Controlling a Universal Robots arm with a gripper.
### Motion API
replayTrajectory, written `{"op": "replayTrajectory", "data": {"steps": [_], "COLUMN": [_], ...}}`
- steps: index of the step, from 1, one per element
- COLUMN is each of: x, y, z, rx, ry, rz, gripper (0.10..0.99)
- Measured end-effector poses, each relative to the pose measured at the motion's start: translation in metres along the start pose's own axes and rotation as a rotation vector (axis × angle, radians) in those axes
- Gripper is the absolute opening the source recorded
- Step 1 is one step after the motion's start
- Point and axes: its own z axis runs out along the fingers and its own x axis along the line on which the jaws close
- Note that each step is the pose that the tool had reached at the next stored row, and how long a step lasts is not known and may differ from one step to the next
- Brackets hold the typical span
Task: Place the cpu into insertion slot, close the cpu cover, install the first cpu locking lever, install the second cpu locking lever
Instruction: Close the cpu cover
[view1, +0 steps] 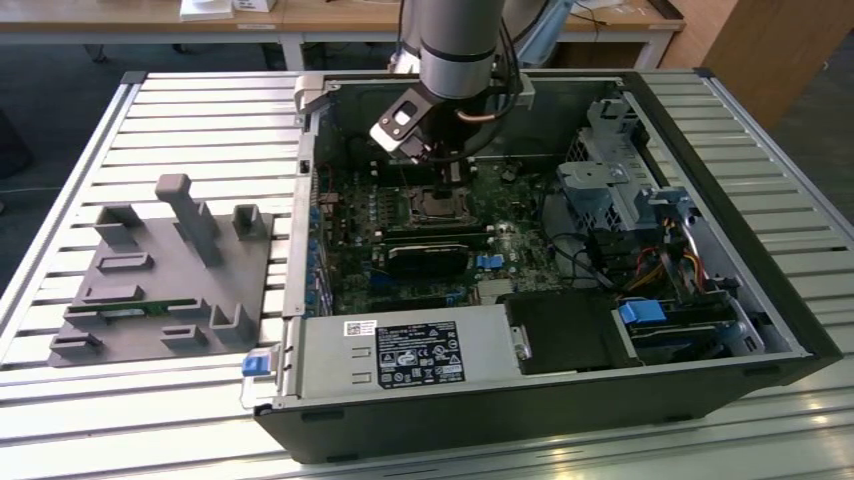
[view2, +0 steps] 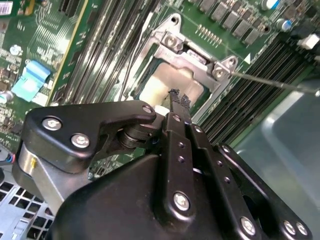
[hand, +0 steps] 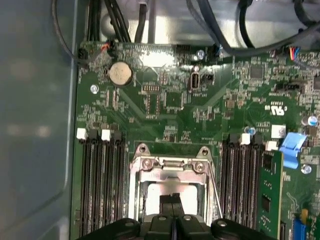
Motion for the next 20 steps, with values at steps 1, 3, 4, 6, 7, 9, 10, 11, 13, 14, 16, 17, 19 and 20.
{"op": "replayTrajectory", "data": {"steps": [1, 3, 4, 6, 7, 9, 10, 11, 13, 14, 16, 17, 19, 20], "x": [0.0000, 0.0001, 0.0001, 0.0002, 0.0002, 0.0002, 0.0003, 0.0003, 0.0003, 0.0003, 0.0004, 0.0004, 0.0005, 0.0005], "y": [-0.0014, -0.0041, -0.0055, -0.0081, -0.0092, -0.0112, -0.0120, -0.0129, -0.0150, -0.0161, -0.0179, -0.0189, -0.0201, -0.0204], "z": [0.0005, 0.0012, 0.0014, 0.0018, 0.0020, 0.0023, 0.0025, 0.0027, 0.0032, 0.0035, 0.0042, 0.0046, 0.0057, 0.0064], "rx": [0.000, 0.000, 0.000, 0.000, 0.000, 0.000, 0.000, 0.000, 0.000, 0.000, 0.000, 0.000, 0.000, 0.000], "ry": [0.0000, 0.0000, 0.0000, 0.0001, 0.0001, 0.0000, 0.0000, 0.0000, -0.0001, -0.0001, 0.0000, 0.0000, 0.0001, 0.0000], "rz": [0.000, 0.000, 0.000, 0.000, 0.000, 0.000, 0.000, 0.000, 0.000, 0.000, 0.000, 0.000, 0.000, 0.000], "gripper": [0.106, 0.106, 0.106, 0.106, 0.106, 0.106, 0.106, 0.106, 0.106, 0.106, 0.106, 0.106, 0.106, 0.106]}}
